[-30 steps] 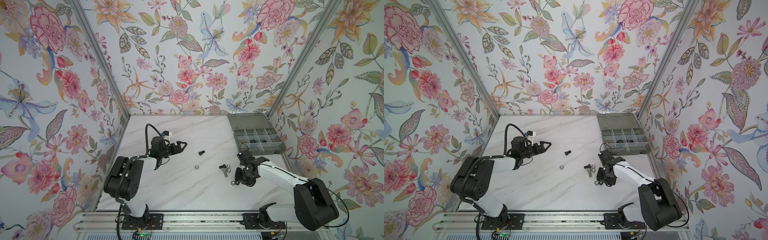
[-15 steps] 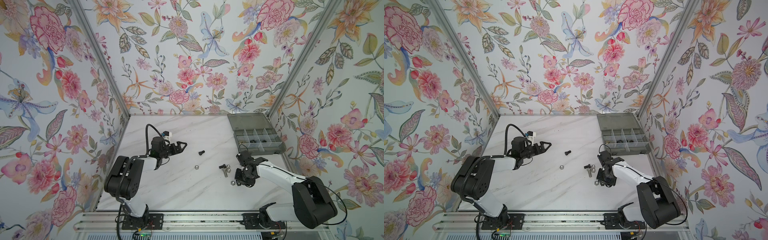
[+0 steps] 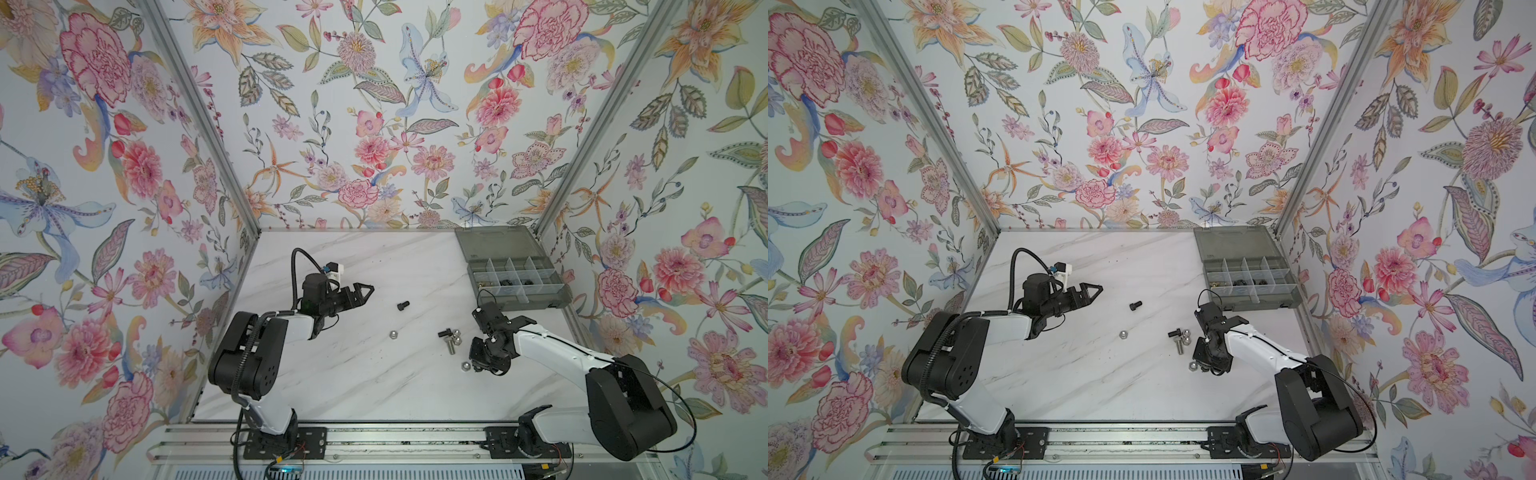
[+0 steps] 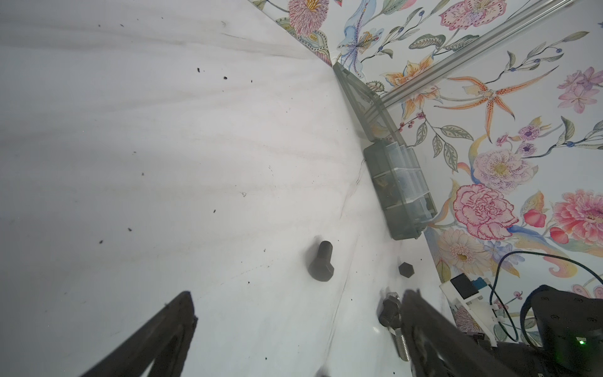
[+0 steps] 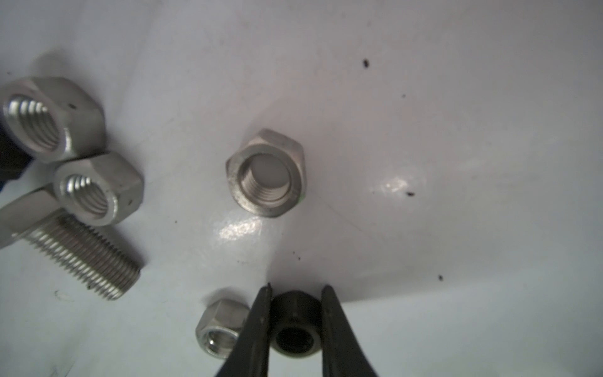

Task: Sort the screws and nuts into containers
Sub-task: 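Lift the black hex nut and carry it over the organizer box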

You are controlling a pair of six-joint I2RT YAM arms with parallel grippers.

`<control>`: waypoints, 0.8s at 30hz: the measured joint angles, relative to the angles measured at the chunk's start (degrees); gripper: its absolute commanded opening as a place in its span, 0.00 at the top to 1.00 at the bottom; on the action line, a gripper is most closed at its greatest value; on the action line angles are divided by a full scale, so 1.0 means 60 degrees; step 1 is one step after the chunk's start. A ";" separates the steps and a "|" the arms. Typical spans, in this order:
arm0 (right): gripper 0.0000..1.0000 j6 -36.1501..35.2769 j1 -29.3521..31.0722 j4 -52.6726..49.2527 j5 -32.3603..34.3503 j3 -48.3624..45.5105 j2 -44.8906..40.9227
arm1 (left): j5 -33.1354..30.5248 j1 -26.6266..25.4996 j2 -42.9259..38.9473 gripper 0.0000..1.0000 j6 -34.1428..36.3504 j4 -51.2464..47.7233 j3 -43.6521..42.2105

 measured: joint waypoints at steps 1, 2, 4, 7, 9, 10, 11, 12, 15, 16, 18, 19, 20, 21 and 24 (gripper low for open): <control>0.93 -0.0015 -0.0007 -0.0004 -0.0004 0.0004 -0.0007 | 0.0000 0.0000 0.0000 0.01 0.0000 0.0000 0.0000; 0.94 -0.0055 -0.0044 -0.0007 -0.0044 0.0015 -0.0007 | 0.0000 0.0000 0.0000 0.01 0.0000 0.0000 0.0000; 0.96 -0.0208 -0.0200 -0.0051 -0.0197 0.0117 -0.0007 | 0.0000 0.0000 0.0000 0.01 0.0000 0.0000 0.0000; 0.97 -0.0565 -0.0732 -0.0160 -0.0510 0.0608 -0.0036 | 0.0000 0.0000 0.0000 0.01 0.0000 0.0004 -0.0004; 0.97 -0.0871 -0.1242 -0.0175 -0.0729 0.1045 -0.0124 | 0.0000 0.0000 0.0000 0.01 0.0000 0.0018 -0.0015; 0.97 -0.1016 -0.1515 -0.0186 -0.0820 0.1290 -0.0168 | 0.0000 0.0000 0.0000 0.01 0.0000 0.0055 -0.0036; 0.97 -0.1209 -0.1847 -0.0211 -0.0885 0.1574 -0.0208 | 0.0000 0.0000 0.0000 0.01 0.0000 0.0069 -0.0055; 0.97 -0.1370 -0.2135 -0.0237 -0.0954 0.1843 -0.0226 | 0.0000 0.0000 0.0000 0.01 0.0000 0.0098 -0.0080; 0.98 -0.1938 -0.3173 -0.0306 -0.1137 0.2725 -0.0208 | 0.0004 0.0000 0.0000 0.01 -0.0018 0.0186 -0.0131; 0.98 -0.2098 -0.3519 -0.0357 -0.1209 0.3013 -0.0186 | 0.0004 0.0000 0.0000 0.01 -0.0040 0.0219 -0.0138; 0.98 -0.2459 -0.4295 -0.0463 -0.1348 0.3705 -0.0011 | 0.0007 0.0000 0.0000 0.01 -0.0076 0.0280 -0.0146; 0.98 -0.2579 -0.4605 -0.0503 -0.1377 0.4018 0.0106 | 0.0007 0.0000 0.0000 0.01 -0.0091 0.0317 -0.0146; 0.98 -0.2736 -0.4958 -0.0546 -0.1417 0.4411 0.0299 | 0.0007 0.0000 0.0000 0.01 -0.0109 0.0382 -0.0146; 0.98 -0.2867 -0.5289 -0.0590 -0.1453 0.4838 0.0535 | 0.0011 0.0000 0.0000 0.01 -0.0120 0.0444 -0.0146; 0.98 -0.3115 -0.6076 -0.0637 -0.1555 0.6051 0.1384 | 0.0015 0.0000 0.0000 0.01 -0.0186 0.0605 -0.0146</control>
